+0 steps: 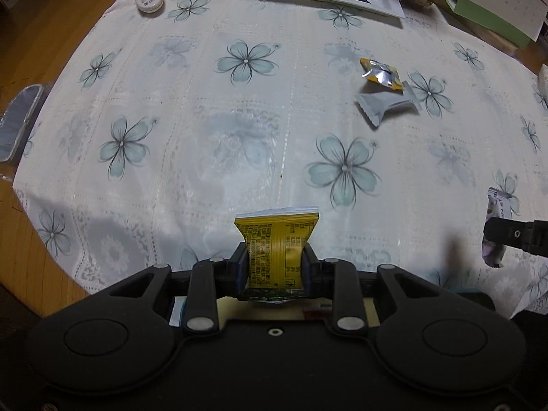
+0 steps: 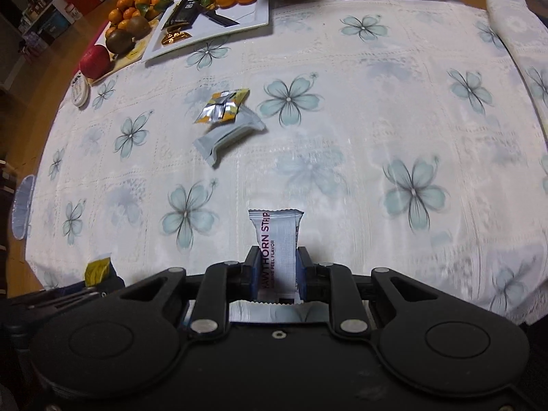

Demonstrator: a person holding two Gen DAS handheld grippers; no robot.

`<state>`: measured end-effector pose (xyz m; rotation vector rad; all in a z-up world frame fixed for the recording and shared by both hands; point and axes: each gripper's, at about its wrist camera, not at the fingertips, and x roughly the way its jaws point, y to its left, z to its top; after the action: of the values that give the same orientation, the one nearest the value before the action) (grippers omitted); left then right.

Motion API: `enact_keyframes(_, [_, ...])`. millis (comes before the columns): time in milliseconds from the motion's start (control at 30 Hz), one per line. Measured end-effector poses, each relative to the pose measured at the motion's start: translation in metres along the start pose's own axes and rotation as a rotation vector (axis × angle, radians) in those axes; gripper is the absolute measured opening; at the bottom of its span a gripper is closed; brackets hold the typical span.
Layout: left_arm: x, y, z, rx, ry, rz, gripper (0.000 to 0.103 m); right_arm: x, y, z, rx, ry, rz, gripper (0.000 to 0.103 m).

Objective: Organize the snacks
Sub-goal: 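Carry the yellow-green and white packets back over the gold tray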

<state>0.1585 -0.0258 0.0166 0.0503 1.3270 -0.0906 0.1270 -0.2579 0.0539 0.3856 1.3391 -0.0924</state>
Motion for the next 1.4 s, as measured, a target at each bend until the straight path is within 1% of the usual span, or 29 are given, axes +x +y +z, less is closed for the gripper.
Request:
enact_keyframes(200, [-0.007, -0.005, -0.038, 0.006, 0.023, 0.012, 0.038, -0.013, -0.003, -0.04, -0.036, -0.018, -0.009, 0.021])
enact_keyframes(300, [-0.009, -0.006, -0.05, -0.006, 0.033, 0.021, 0.038, -0.015, -0.008, -0.056, -0.05, -0.009, -0.013, 0.021])
enact_keyframes(500, [-0.011, -0.007, -0.07, -0.034, 0.051, 0.04, 0.038, -0.013, -0.029, -0.073, -0.023, 0.058, 0.026, 0.021])
enact_keyframes(600, [-0.012, -0.009, -0.075, -0.046, 0.048, 0.052, 0.038, -0.012, -0.034, -0.075, -0.023, 0.068, 0.023, 0.021])
enact_keyframes(833, [-0.018, -0.007, -0.079, -0.097, 0.026, 0.083, 0.038, -0.007, -0.042, -0.074, -0.001, 0.127, 0.036, 0.021])
enact_keyframes(967, [-0.02, -0.011, -0.078, -0.092, 0.019, 0.086, 0.038, -0.013, -0.036, -0.078, -0.033, 0.112, 0.047, 0.022])
enact_keyframes(1100, [-0.021, -0.014, -0.076, -0.091, 0.014, 0.077, 0.038, -0.013, -0.034, -0.08, -0.052, 0.115, 0.052, 0.022])
enact_keyframes(1267, [-0.022, -0.014, -0.073, -0.09, 0.004, 0.081, 0.038, -0.011, -0.039, -0.081, -0.048, 0.12, 0.043, 0.022])
enact_keyframes(1400, [-0.02, -0.012, -0.072, -0.096, 0.01, 0.076, 0.038, -0.009, -0.042, -0.08, -0.036, 0.13, 0.059, 0.022])
